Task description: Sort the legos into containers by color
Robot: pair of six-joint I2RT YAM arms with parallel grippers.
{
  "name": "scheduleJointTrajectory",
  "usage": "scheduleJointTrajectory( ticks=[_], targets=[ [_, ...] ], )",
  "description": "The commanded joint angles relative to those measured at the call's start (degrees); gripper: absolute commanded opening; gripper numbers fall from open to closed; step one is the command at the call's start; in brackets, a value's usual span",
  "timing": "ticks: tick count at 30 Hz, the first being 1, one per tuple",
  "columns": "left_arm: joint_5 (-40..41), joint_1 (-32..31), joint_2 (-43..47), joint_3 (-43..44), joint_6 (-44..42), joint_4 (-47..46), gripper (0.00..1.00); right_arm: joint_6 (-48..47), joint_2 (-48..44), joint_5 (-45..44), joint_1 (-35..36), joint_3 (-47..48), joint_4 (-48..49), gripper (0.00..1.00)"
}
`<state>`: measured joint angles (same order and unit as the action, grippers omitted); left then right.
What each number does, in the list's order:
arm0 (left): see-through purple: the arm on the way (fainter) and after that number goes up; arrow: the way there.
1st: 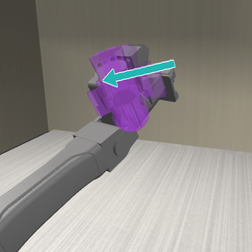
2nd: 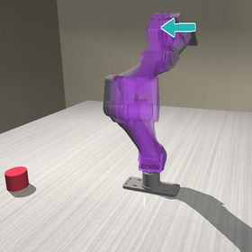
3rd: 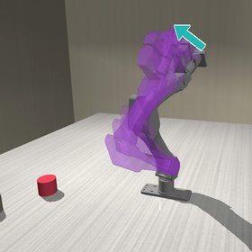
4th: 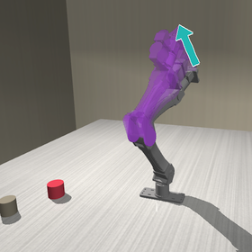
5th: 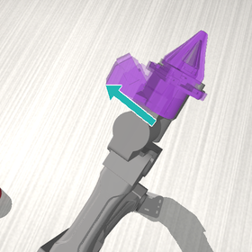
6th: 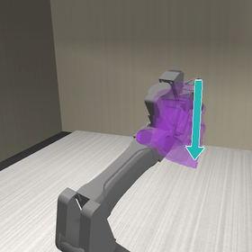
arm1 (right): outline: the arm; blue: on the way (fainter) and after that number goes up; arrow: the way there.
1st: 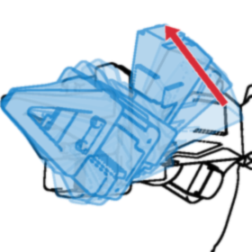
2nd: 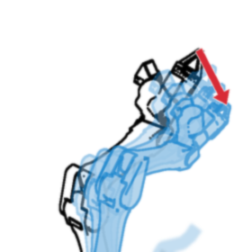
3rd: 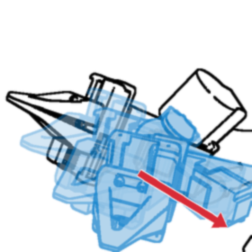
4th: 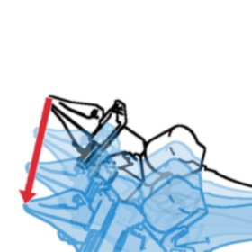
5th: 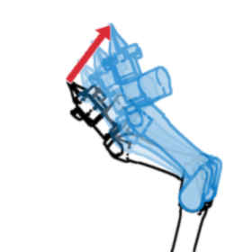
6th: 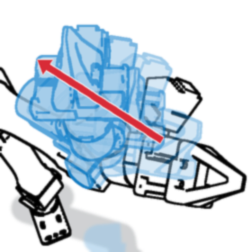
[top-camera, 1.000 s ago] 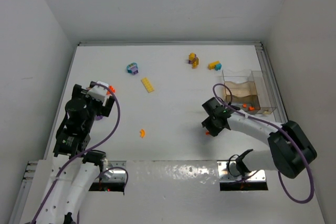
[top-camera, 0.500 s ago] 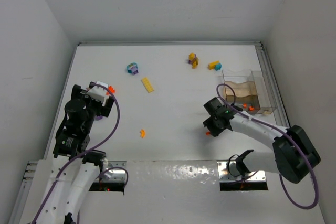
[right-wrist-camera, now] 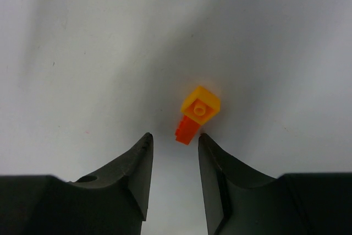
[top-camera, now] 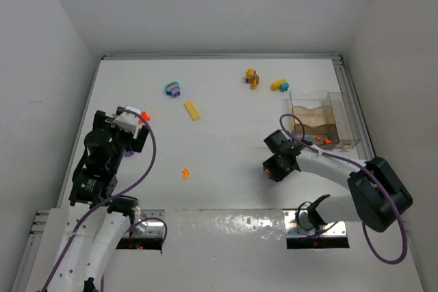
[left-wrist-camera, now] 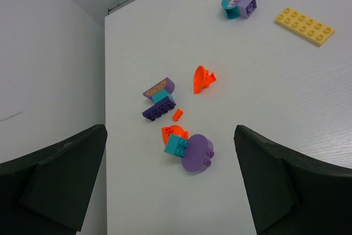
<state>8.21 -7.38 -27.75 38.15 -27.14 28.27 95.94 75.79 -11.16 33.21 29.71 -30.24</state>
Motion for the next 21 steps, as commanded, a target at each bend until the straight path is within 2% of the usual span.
scheduleJointTrajectory(
  ticks=[1,9,14,17,18,20,21],
  targets=[
    [0.32,0.78,0.06,0.52,0.15,-1.64,1.0,0.13,1.12,-2.99,0.36,0.87,-1.13,0.38],
    [0.93,0.78,0.15,0.78,-0.2,-1.64,1.0,-0.49,1.29,-5.54,0.36,0.96,-4.82,0.36],
    [0.85,0.78,-0.03,0.35,-0.02,-2.08,1.0,-0.05,0.32,-5.19,0.45,-1.24,-3.86,0.33],
    [0.49,0.78,-0.11,0.26,0.07,-2.26,1.0,-0.14,0.85,-5.01,0.36,-1.76,-2.46,0.22],
    [0.49,0.78,-0.2,0.34,0.07,-2.26,1.0,-0.31,0.94,-4.93,0.36,-1.77,-2.11,0.11],
    [0.76,0.78,-0.2,0.26,-0.28,-2.26,1.0,-0.49,1.73,-4.49,0.28,-1.77,-1.84,0.01],
    [0.93,0.78,-0.2,0.34,-0.37,-2.26,1.0,-0.75,1.9,-4.57,0.27,-1.42,-1.75,0.0]
  ],
)
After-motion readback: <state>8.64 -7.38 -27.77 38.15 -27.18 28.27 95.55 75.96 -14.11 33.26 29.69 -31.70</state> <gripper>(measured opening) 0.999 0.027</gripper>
